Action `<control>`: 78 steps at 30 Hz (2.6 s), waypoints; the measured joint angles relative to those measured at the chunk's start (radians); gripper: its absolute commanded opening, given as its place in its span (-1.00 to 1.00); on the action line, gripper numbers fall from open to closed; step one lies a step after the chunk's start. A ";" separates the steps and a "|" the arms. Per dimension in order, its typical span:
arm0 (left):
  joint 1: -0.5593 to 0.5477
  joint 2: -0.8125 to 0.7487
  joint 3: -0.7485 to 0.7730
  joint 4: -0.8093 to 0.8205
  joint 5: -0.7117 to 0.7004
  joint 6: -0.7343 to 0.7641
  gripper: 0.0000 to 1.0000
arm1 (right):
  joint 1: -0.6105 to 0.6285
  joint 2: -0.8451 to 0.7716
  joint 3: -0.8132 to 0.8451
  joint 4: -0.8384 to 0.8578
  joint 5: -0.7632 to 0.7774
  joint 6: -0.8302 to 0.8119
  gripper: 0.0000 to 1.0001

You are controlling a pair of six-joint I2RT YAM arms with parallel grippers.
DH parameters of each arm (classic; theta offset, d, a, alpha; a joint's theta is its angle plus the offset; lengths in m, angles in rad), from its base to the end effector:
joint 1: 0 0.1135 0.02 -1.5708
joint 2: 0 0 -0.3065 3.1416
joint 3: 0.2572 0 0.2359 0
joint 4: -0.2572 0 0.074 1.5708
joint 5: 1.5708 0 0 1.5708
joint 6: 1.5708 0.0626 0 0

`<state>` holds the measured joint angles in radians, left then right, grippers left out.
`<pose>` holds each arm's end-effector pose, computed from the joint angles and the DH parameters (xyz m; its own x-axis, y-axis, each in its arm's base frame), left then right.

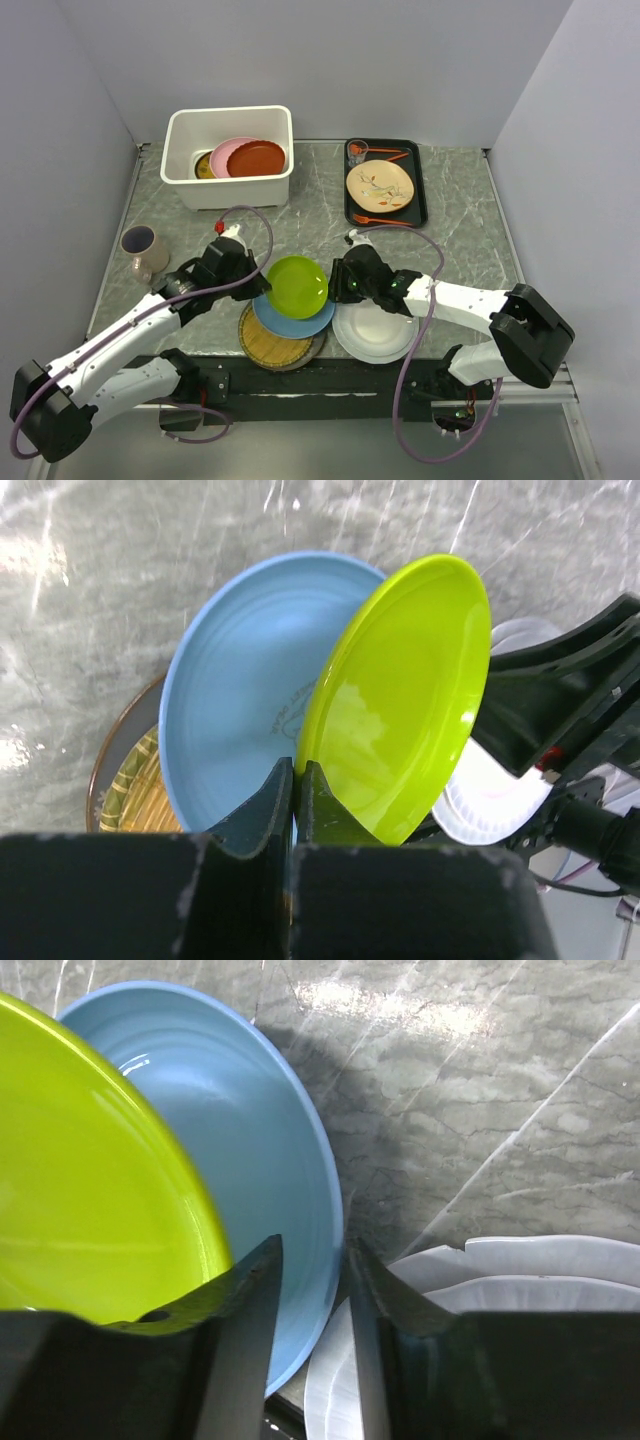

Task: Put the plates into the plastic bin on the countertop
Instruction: Pick up the plate at the center of the board, then place the plate in the plastic bin.

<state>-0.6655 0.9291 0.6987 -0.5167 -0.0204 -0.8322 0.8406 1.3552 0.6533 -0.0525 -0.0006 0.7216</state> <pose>0.1365 -0.1055 0.2725 -0.8076 -0.3059 -0.5042 0.0125 0.8459 -0.5331 0.1780 0.1989 0.2179 -0.8353 0.0574 -0.5468 -0.2578 0.8376 0.4817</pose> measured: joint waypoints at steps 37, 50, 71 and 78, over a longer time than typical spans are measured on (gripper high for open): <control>0.184 0.360 0.504 0.085 -0.017 0.126 -0.99 | 0.000 -0.084 -0.020 -0.005 -0.004 -0.006 0.55; 0.276 0.554 0.725 0.102 0.035 0.167 -0.99 | 0.000 -0.083 -0.020 0.000 -0.019 -0.013 0.58; 0.460 0.704 0.874 0.140 0.111 0.147 -0.99 | -0.001 -0.060 -0.018 0.000 -0.021 -0.036 0.61; 0.513 0.777 0.918 0.155 0.141 0.113 -0.99 | -0.003 -0.059 -0.018 0.000 -0.023 -0.039 0.61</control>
<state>-0.1524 1.7065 1.6169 -0.3618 0.1204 -0.7193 0.8371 1.2961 0.6357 -0.0525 -0.0231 0.6823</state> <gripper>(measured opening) 0.031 0.805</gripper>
